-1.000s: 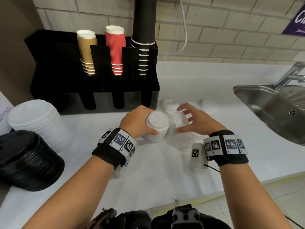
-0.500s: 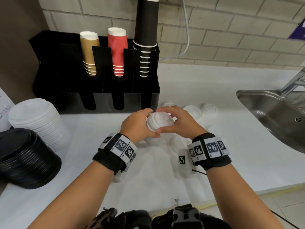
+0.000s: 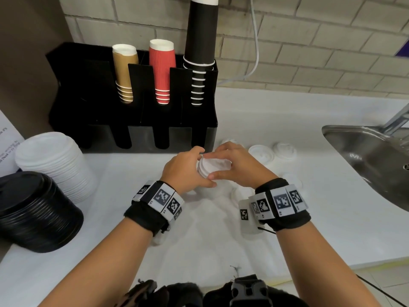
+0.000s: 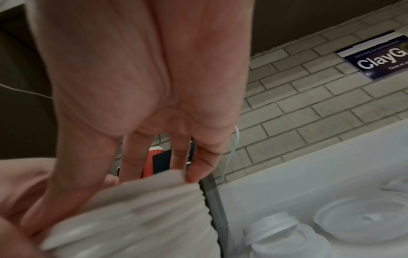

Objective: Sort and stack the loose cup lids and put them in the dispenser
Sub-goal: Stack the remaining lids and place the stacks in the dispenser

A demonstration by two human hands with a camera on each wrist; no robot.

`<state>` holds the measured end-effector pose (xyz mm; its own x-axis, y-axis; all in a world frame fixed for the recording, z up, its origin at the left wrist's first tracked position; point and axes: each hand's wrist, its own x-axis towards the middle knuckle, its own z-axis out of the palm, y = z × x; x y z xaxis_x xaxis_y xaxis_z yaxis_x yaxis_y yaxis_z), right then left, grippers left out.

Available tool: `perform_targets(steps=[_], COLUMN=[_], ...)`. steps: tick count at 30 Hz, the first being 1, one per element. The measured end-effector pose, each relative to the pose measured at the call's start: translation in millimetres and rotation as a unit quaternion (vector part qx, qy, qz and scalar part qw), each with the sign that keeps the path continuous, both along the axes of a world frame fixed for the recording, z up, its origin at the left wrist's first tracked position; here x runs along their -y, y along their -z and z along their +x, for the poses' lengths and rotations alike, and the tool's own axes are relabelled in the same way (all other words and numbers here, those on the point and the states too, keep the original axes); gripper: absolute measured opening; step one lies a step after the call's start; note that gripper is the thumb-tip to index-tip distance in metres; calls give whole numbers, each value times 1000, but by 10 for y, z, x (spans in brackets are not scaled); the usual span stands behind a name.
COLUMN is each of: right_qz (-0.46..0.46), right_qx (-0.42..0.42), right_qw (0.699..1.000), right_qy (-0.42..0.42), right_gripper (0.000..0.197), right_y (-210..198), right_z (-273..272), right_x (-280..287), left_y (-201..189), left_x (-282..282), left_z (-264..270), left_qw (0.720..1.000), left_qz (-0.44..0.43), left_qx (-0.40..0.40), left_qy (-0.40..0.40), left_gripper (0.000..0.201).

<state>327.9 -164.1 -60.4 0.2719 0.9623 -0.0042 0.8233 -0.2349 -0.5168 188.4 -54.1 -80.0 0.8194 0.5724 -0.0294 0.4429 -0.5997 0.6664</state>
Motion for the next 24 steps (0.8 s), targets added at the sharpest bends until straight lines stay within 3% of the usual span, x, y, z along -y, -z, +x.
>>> perform_targets(steps=[5, 10, 14, 17, 20, 24], right_qz=[-6, -12, 31, -108, -294, -286], right_qx=[20, -29, -151, -16, 102, 105], right_qw=[1000, 999, 986, 990, 946, 948], right_qy=[17, 13, 60, 89, 96, 88], right_gripper=[54, 48, 40, 60, 81, 76], right_y=[13, 22, -41, -22, 75, 181], right_z=[-36, -5, 127, 271, 270, 248], right_x=[-47, 21, 180, 337, 441, 462], left_y=[11, -19, -49, -33, -13, -5], left_x=[-37, -46, -118, -161, -168, -157], left_z=[1, 58, 112, 117, 113, 109], left_qw=[997, 993, 995, 995, 995, 995], left_qz=[-51, -66, -55, -71, -73, -78], left_qx=[45, 58, 32, 26, 25, 28], left_qy=[35, 74, 74, 72, 63, 59], left_gripper=[56, 50, 59, 59, 57, 57])
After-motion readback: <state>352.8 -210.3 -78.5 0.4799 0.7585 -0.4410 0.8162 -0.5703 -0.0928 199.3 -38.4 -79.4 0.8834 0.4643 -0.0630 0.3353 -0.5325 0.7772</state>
